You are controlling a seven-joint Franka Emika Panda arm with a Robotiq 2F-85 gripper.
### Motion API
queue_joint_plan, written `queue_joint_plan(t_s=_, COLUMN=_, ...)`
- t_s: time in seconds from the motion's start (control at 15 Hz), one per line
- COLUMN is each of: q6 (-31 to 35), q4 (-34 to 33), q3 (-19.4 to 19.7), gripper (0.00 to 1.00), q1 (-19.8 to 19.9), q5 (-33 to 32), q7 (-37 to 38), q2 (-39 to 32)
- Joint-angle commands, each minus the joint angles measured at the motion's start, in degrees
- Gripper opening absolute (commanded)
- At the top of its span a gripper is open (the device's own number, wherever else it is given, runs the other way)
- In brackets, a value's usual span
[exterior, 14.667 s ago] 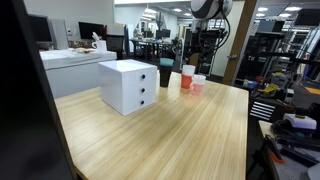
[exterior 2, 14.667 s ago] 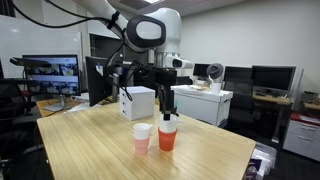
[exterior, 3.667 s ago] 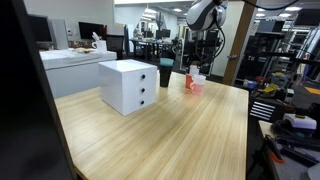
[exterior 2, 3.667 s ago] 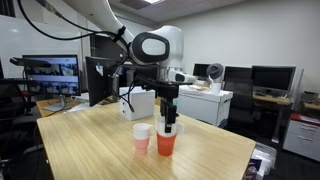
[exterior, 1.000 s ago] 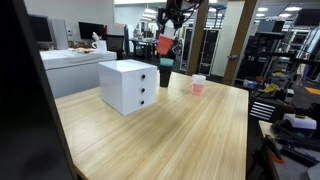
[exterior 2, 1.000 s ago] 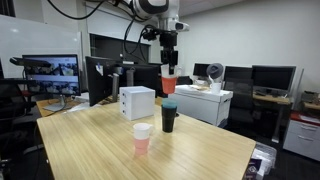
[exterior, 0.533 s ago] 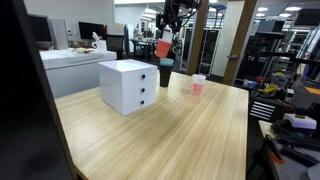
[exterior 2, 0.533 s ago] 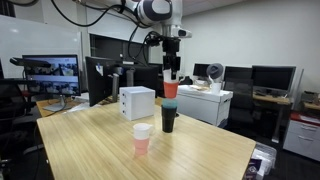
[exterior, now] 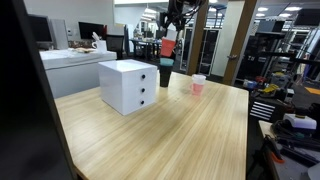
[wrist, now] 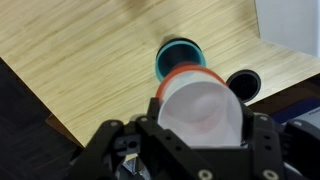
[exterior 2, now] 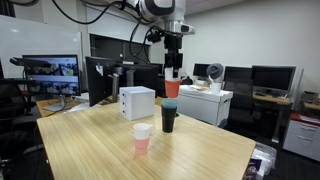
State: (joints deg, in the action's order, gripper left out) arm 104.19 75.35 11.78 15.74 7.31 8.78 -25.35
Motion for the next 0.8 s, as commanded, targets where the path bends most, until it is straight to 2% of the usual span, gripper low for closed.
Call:
queue_joint_plan(t_s=0.0, q6=-2.88, q4=-0.60, q3=-0.06, gripper=0.45, q1=0.22, q5=-1.32, q7=-0.55, q2=-0.02)
queue_joint_plan(t_s=0.73, q6=-3.34, q4=-2.16, q3=-0.27, gripper=0.45, q1=-0.19, q5=-2.46, q7=0.02, q2=-3.29)
